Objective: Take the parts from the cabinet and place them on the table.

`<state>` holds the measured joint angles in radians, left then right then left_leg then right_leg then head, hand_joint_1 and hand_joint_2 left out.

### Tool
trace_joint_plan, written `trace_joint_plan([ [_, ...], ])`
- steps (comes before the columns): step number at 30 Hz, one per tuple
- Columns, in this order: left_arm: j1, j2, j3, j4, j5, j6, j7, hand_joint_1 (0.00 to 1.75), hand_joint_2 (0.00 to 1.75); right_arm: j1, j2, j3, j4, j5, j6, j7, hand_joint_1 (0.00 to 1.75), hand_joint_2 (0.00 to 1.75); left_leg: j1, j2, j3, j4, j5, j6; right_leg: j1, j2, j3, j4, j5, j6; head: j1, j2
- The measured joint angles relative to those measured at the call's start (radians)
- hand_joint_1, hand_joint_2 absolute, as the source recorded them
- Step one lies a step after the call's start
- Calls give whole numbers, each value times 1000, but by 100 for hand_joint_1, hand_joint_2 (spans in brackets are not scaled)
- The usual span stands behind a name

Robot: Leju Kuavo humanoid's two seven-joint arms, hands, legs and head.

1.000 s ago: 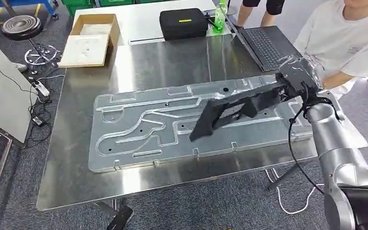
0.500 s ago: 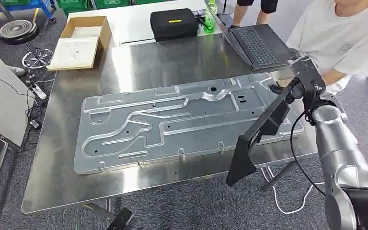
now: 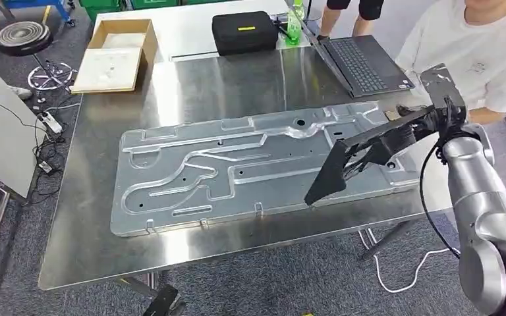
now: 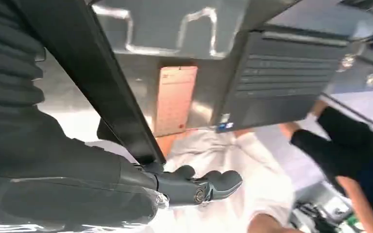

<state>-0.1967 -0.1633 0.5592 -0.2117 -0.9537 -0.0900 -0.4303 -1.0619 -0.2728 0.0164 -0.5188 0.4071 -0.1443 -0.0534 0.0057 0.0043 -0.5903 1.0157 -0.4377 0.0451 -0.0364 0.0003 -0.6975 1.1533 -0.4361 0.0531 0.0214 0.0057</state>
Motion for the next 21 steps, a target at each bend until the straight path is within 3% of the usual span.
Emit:
trace_joint_plan([
  [1, 0, 0, 0, 0, 0, 0, 0, 0, 0, -10, 0, 0, 6, 12, -9, 6, 0, 175, 0, -1, -2, 10, -8, -8, -6, -4, 41, -85, 27, 5, 0, 0],
  [2, 0, 1, 1, 0, 0, 0, 0, 0, 0, -23, 0, 0, 16, 23, -14, 8, 0, 175, -6, -2, -10, 17, -13, -15, 6, -2, 50, -98, 5, 4, 1, 0],
  [3, 1, 1, 1, 0, -1, 0, 0, 0, 0, -30, -1, 0, 22, 33, -14, 14, 0, 175, -6, -3, -12, 21, -14, -19, 5, 1, 47, -99, 8, -14, -2, 0],
  [5, 5, 1, 1, 0, -1, 1, -1, 0, 0, -33, -1, 1, 31, 46, -8, 24, 0, 175, -5, -2, -9, 17, -13, -26, 9, 1, 46, -99, 6, -25, -2, 0],
  [7, 6, 1, 1, 0, -2, 2, -1, 0, 0, -39, 0, 2, 38, 54, 2, 32, 0, 175, -2, -2, -14, 29, -28, -36, 6, 0, 50, -105, 9, -43, -1, 0],
  [8, 6, 1, 2, 0, -2, 2, -1, 0, 0, -44, 0, 3, 40, 56, 2, 32, 0, 175, -1, -2, -28, 65, -54, -38, 6, 0, 51, -105, 8, -49, -1, 0],
  [10, 7, 1, 2, 0, -2, 2, -1, 0, 0, -52, 1, 3, 46, 59, 2, 33, 0, 175, -1, -2, -97, 214, -128, -41, 11, 0, 52, -105, 6, -55, -2, 0],
  [11, 8, 1, 2, 0, -2, 2, -1, 0, 0, -54, 1, 4, 50, 61, 4, 34, 0, 175, -1, -2, -135, 288, -154, -41, 14, 0, 52, -105, 5, -58, -1, 0],
  [12, 10, 1, 2, 0, -2, 1, -1, 0, 0, -55, 1, 5, 53, 63, 13, 39, 0, 175, -2, -2, -161, 334, -160, -39, 18, 0, 53, -104, 4, -59, -2, 0],
  [13, 13, 1, 2, 0, -2, 0, -1, 0, 0, -57, 1, 6, 59, 65, 28, 49, 0, 175, -2, -2, -162, 328, -140, -35, 22, 1, 54, -103, 3, -61, -1, 0],
  [14, 14, 1, 2, 0, -2, -1, -1, 0, 0, -62, 1, 6, 63, 66, 46, 58, 0, 175, -3, -3, -142, 279, -103, -29, 24, 2, 56, -102, 2, -62, -1, 0],
  [16, 15, 1, 4, 0, -2, -1, -3, 0, 0, -81, 1, 7, 72, 72, 81, 74, 0, 175, -9, -4, -64, 105, -7, -13, 26, 5, 62, -100, -2, -62, -1, 0],
  [17, 15, 2, 6, 0, -2, -2, -4, 0, 0, -91, 1, 8, 77, 76, 101, 81, 0, 175, -16, -5, -41, 48, 0, -4, 25, 5, 62, -102, -3, -61, -1, 0],
  [18, 14, 2, 8, 0, -2, -4, -7, 0, 0, -107, 0, 9, 84, 77, 141, 94, 0, 175, -16, -5, -26, 26, -4, -5, 29, 7, 58, -100, -3, -56, -1, 0],
  [21, 18, 3, 8, 0, -3, -14, -10, 0, 0, -140, -7, 11, 103, 64, 295, 122, 0, 175, -21, -5, -27, 20, -1, 0, 23, 7, 59, -110, 5, -40, -1, 0],
])
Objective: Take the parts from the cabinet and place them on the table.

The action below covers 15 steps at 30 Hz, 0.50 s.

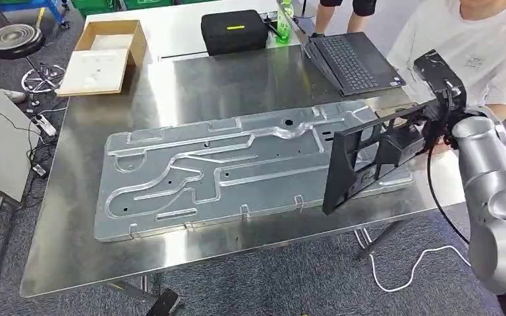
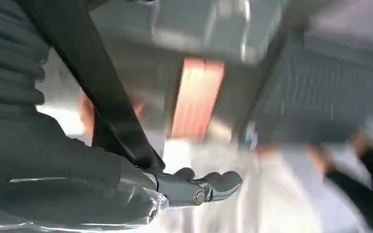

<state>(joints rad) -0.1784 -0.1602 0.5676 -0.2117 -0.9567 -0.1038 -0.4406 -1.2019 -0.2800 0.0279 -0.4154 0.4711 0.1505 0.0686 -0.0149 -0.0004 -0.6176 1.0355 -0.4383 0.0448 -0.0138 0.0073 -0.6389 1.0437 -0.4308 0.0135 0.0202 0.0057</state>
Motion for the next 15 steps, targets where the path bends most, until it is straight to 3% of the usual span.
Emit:
trace_joint_plan([
  [1, 0, -1, 0, 0, 0, -2, -1, 0, 0, -10, -4, 0, 2, -3, 28, 6, 0, 175, 11, 2, 11, -20, 11, 5, 3, 0, -2, 1, -5, 6, 0, 0],
  [2, -1, -2, 0, 0, 0, -5, -2, 0, 0, -25, -8, 0, 4, -8, 50, 7, 0, 175, 8, 2, 16, -28, 16, 7, 0, -2, -5, 18, -18, 7, 0, 0],
  [5, 4, -2, 0, 0, 0, -9, -6, 0, 0, -88, -22, 0, 22, -34, 146, 11, 0, 175, 9, 2, 14, -29, 17, 14, -2, -2, -106, 227, -124, 16, 1, 0],
  [6, 6, -2, 1, 0, 0, -10, -6, 0, 0, -101, -27, 0, 28, -37, 182, 13, 0, 175, 9, 2, 14, -28, 16, 14, -3, -2, -134, 279, -135, 19, 2, 0],
  [7, 7, -2, 1, 0, 0, -11, -7, 0, 0, -108, -31, 0, 32, -37, 198, 16, 0, 175, 10, 2, 14, -26, 15, 13, -6, -2, -143, 292, -127, 22, 1, 0],
  [8, 8, -2, 1, 0, 0, -12, -8, 0, 0, -114, -32, 1, 34, -37, 206, 16, 0, 175, 12, 2, 14, -23, 12, 11, -10, -3, -132, 261, -97, 26, 2, 0],
  [10, 10, -3, 2, 0, 0, -12, -9, 0, 0, -131, -33, 3, 42, -37, 213, 18, 0, 175, 18, 2, 14, -7, 1, 1, -19, -6, -54, 102, -3, 34, 2, 0],
  [11, 11, -2, 2, 0, 0, -12, -10, 0, 0, -144, -33, 5, 45, -39, 212, 18, 0, 175, 16, 2, 10, 3, -7, -7, -24, -10, -25, 32, 7, 37, 2, 0],
  [12, 9, -2, 4, 0, 2, -12, -12, 0, 0, -162, -32, 5, 48, -43, 208, 18, 0, 175, 9, 0, 0, 17, -12, -14, -11, -8, -15, 16, -5, 31, 2, 0],
  [13, 11, -2, 4, 0, 3, -12, -13, 0, 0, -172, -32, 5, 48, -43, 204, 18, 0, 175, 10, 1, -2, 11, -11, -17, -13, -7, -19, 23, -4, 19, -1, 0],
  [15, 14, -2, 6, 0, 3, -12, -16, 0, 0, -180, -32, 6, 50, -43, 200, 21, 0, 175, 12, 1, 3, 8, -10, -22, -8, -6, -20, 22, -5, 7, 0, 0],
])
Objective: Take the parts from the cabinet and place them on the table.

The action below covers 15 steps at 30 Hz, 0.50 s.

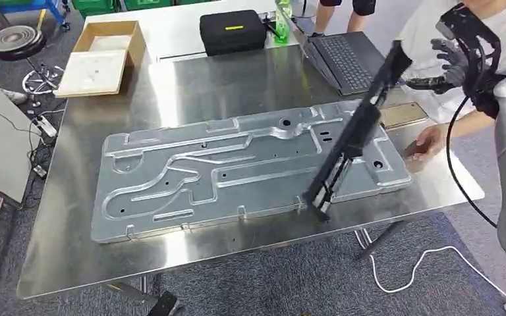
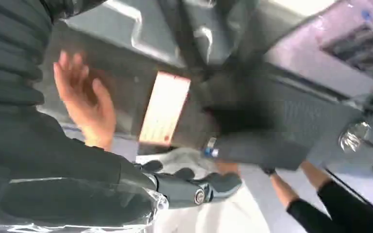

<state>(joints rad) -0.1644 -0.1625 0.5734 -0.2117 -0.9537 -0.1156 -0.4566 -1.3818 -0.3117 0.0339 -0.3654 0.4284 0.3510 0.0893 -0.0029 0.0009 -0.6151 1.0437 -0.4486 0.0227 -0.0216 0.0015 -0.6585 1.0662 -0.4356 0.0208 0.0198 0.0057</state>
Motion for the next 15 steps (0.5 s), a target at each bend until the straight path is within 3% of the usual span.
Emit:
trace_joint_plan([
  [2, 0, 0, 0, 0, 0, 0, -1, 0, 0, -8, 2, 3, 0, 0, -2, 2, 0, 175, 4, -1, -7, 21, -21, -11, -4, -1, 4, -7, 4, -16, 0, 0],
  [3, 0, -1, 0, 0, 0, 0, -2, 0, 0, -14, 5, 4, 1, 0, -3, 2, 0, 175, 4, -1, -26, 65, -51, -14, -4, -2, 4, -6, 3, -22, 0, 0],
  [4, 0, -2, 0, 0, 0, 0, -2, 0, 0, -18, 6, 4, 1, 0, -4, 2, 0, 0, 5, -1, -61, 144, -93, -17, -1, -2, 4, -6, 3, -24, 0, 0],
  [5, 1, -2, 1, 0, 0, 0, -2, 0, 0, -19, 7, 4, 1, 0, -5, 2, 0, 0, 6, 0, -95, 217, -124, -18, 1, -2, 5, -6, 3, -26, 0, 0],
  [6, 3, -2, 1, 0, 0, 0, -2, 0, 0, -20, 8, 4, 3, 0, -6, 3, 0, 175, 6, 0, -130, 288, -146, -17, 4, -2, 5, -6, 2, -27, 0, 0],
  [7, 4, -2, 1, 0, -1, 0, -2, 0, 0, -19, 9, 5, 5, 3, -10, 7, 0, 175, 6, 0, -143, 313, -143, -15, 7, -1, 5, -6, 2, -28, 0, 0],
  [8, 5, -2, 1, 0, -2, 0, -2, 0, 0, -20, 11, 5, 8, 8, -15, 10, 0, 175, 5, -1, -134, 290, -119, -11, 9, 1, 6, -6, 2, -28, 0, 0],
  [9, 5, -2, 1, 0, -1, 0, -2, 0, 0, -21, 13, 7, 8, 8, -23, 13, 0, 175, 4, -1, -106, 231, -81, -4, 10, 2, 8, -6, 2, -28, 0, 0],
  [11, 4, -2, 2, 0, -1, 0, -2, 0, 0, -28, 19, 11, 8, 10, -50, 14, 0, 175, -5, -2, -19, 52, 7, 14, 11, 4, 13, -6, 1, -28, 0, 0],
  [12, 3, -2, 2, 0, -1, 0, -2, 0, 175, -33, 22, 12, 9, 11, -64, 14, 0, 0, -11, -1, -1, 17, -2, 21, 14, 4, 11, -5, 0, -25, 1, 0],
  [15, 5, -3, 2, 0, -1, 0, -2, 0, 175, -37, 27, 14, 12, 23, -100, 26, 0, 0, -14, -2, 3, 0, 0, 21, 7, 4, 10, -14, 8, -10, 0, 0],
])
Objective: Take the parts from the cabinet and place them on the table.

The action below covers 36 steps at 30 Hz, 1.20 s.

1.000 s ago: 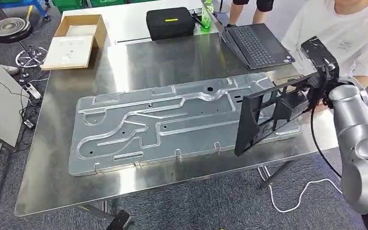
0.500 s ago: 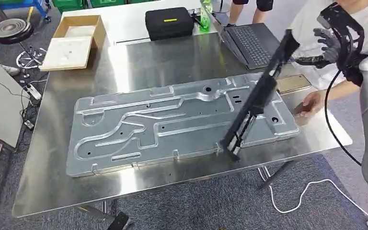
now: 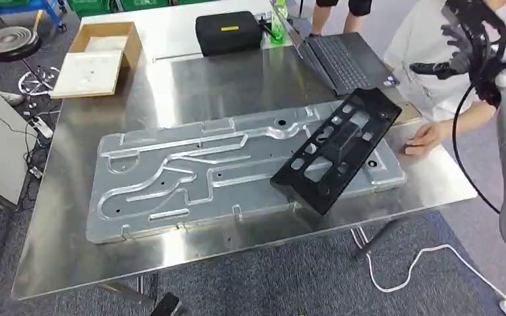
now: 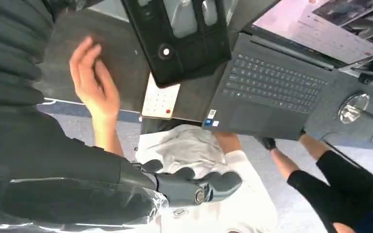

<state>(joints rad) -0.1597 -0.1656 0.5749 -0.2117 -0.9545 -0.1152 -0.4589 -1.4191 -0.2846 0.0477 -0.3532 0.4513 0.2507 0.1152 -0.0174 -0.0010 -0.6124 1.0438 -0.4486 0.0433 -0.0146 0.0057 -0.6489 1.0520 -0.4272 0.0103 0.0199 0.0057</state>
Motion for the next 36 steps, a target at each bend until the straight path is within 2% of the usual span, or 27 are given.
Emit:
trace_joint_plan([
  [2, 2, -3, 0, 0, 0, 0, 0, 0, 175, -2, 4, 0, 0, 3, -33, 8, 0, 0, 9, 4, 14, -32, 19, 9, -1, 0, 0, 3, -5, 9, 0, 0],
  [3, 0, -5, 0, 0, 0, 2, 0, 0, 175, -3, 7, 1, 0, 6, -60, 5, 0, 0, 8, 5, 16, -39, 24, 14, 0, -2, -11, 31, -30, 11, 2, 0],
  [5, -2, -9, 0, 0, -1, 8, 1, 0, 175, 10, 9, 1, -7, 21, -186, -60, 0, 0, 8, 4, 14, -39, 26, 17, 0, -1, -72, 169, -105, 16, 2, 0],
  [6, 1, -11, 0, 0, -2, 12, 2, 0, 175, 32, 11, 1, -20, 20, -284, -131, 0, 0, 8, 3, 14, -39, 25, 18, -2, -1, -104, 238, -131, 20, 1, 0],
  [7, 5, -11, 0, 0, -4, 15, 4, 0, 175, 63, 16, 1, -45, 13, -381, -210, 0, 0, 9, 2, 14, -37, 25, 18, -4, -1, -124, 279, -135, 24, 1, 0],
  [8, 8, -15, 0, 0, -7, 19, 6, 0, 175, 91, 21, 1, -73, 11, -443, -264, 0, 0, 10, 2, 15, -35, 24, 17, -7, -1, -119, 265, -113, 26, 1, 0],
  [9, 8, -18, 0, 0, -8, 22, 7, 0, 175, 116, 26, 1, -95, 12, -473, -290, 0, 0, 11, 2, 14, -30, 21, 13, -10, -3, -92, 208, -73, 29, 1, 0],
  [11, 7, -24, 0, 0, -8, 24, 8, 0, 175, 159, 35, 1, -152, 16, -503, -317, 0, 0, 13, 2, 14, -16, 10, 3, -17, -7, -8, 43, 7, 32, 1, 0],
  [12, 7, -24, 0, 0, -9, 26, 9, 0, 0, 178, 41, 1, -181, 12, -503, -335, 0, 0, 10, 2, 9, -12, 5, -3, -13, -5, 11, 16, -13, 31, 1, 0],
  [13, 5, -26, 0, 0, -9, 28, 9, 0, 0, 217, 55, 1, -221, 9, -503, -359, 0, 0, 8, 2, 5, -4, 3, -8, -7, -4, 10, 1, -9, 18, -1, 0],
  [16, 9, -28, 0, 0, -8, 35, 10, 0, 0, 386, 95, 5, -468, 3, -529, -451, 0, 0, 13, 2, 9, -12, 4, -22, -1, -4, 13, -2, -8, 1, 2, 0],
  [18, 7, -28, 0, 0, -7, 39, 10, 0, 0, 491, 147, 32, -628, 51, -581, -472, 0, 0, 16, 0, 0, 20, -28, -34, -5, -3, 19, -11, -5, -14, 1, 0],
  [19, 6, -31, 0, 0, -6, 39, 10, 0, 0, 545, 171, 61, -712, 90, -621, -472, 0, 0, 16, 0, -26, 80, -65, -38, -5, -3, 20, -11, -7, -20, -1, 0],
  [21, 6, -32, 0, 0, -5, 39, 10, 0, 0, 636, 200, 138, -838, 135, -667, -458, 0, 0, 19, 1, -100, 237, -136, -44, -1, -3, 20, -11, -9, -25, 0, 0],
  [22, 7, -32, 0, 0, -5, 39, 10, 0, 0, 673, 214, 168, -881, 140, -673, -458, 0, 0, 19, 1, -126, 287, -146, -45, 1, -6, 19, -10, -10, -26, -1, 0],
  [23, 8, -33, 0, 0, -5, 39, 10, 0, 0, 703, 223, 185, -918, 152, -686, -462, 0, 0, 19, 1, -127, 286, -133, -43, 2, -9, 20, -10, -10, -27, 0, 0],
  [24, 8, -34, 0, 0, -5, 39, 10, 0, 0, 731, 232, 199, -958, 171, -708, -468, 0, 0, 19, 1, -106, 240, -99, -40, 4, -17, 21, -9, -11, -28, -1, 0],
  [25, 8, -34, 0, 0, -5, 40, 10, 0, 0, 755, 243, 212, -994, 193, -736, -468, 0, 0, 18, 3, -65, 156, -54, -36, 5, -21, 22, -9, -12, -28, 0, 0],
  [26, 8, -34, 0, 0, -5, 41, 10, 0, 0, 776, 247, 227, -1027, 217, -760, -468, 0, 0, 18, 14, -14, 59, -9, -31, 6, -26, 25, -9, -14, -27, -1, 0],
  [27, 7, -34, 0, 0, -5, 42, 10, 0, 0, 793, 255, 245, -1057, 232, -777, -467, 0, 0, 14, 39, 16, -10, -7, -26, 7, -30, 26, -9, -14, -26, 0, 0],
  [28, 4, -34, 0, 0, -5, 42, 10, 0, 0, 806, 257, 258, -1075, 238, -781, -467, 0, 0, 5, 38, 17, -18, -6, -24, 11, -31, 24, -7, -16, -22, 0, 0],
  [30, 3, -35, 0, 0, -5, 42, 10, 0, 0, 832, 264, 278, -1105, 241, -784, -467, 0, 0, 5, 25, 18, -17, -4, -19, 9, -40, 25, -10, -14, -12, 0, 0],
  [31, 4, -35, 0, 0, -5, 42, 10, 0, 0, 839, 266, 285, -1120, 242, -785, -467, 0, 0, 4, 18, 18, -19, -1, -14, 8, -46, 28, -14, -12, -8, 0, 0],
  [32, 4, -36, 0, 0, -5, 42, 10, 0, 0, 843, 267, 291, -1132, 242, -785, -467, 0, 0, 12, 12, 27, -36, 10, -4, 13, -50, 27, -12, -17, 0, 0, 0],
  [33, 4, -38, 0, 0, -5, 42, 9, 0, 0, 845, 267, 291, -1139, 243, -785, -467, 0, 0, 12, 9, 29, -42, 14, 1, 8, -34, 23, 7, -34, 4, 0, 0],
  [34, 3, -39, 0, 0, -5, 42, 9, 0, 0, 845, 267, 291, -1146, 243, -787, -466, 0, 0, 14, 6, 28, -42, 17, 6, 8, -21, 2, 56, -70, 5, 0, 0],
  [36, 3, -40, 0, 0, -5, 42, 10, 0, 0, 855, 268, 295, -1152, 243, -787, -466, 0, 0, 14, -5, 26, -41, 17, 8, 7, -12, -68, 211, -147, 10, 0, 0],
])
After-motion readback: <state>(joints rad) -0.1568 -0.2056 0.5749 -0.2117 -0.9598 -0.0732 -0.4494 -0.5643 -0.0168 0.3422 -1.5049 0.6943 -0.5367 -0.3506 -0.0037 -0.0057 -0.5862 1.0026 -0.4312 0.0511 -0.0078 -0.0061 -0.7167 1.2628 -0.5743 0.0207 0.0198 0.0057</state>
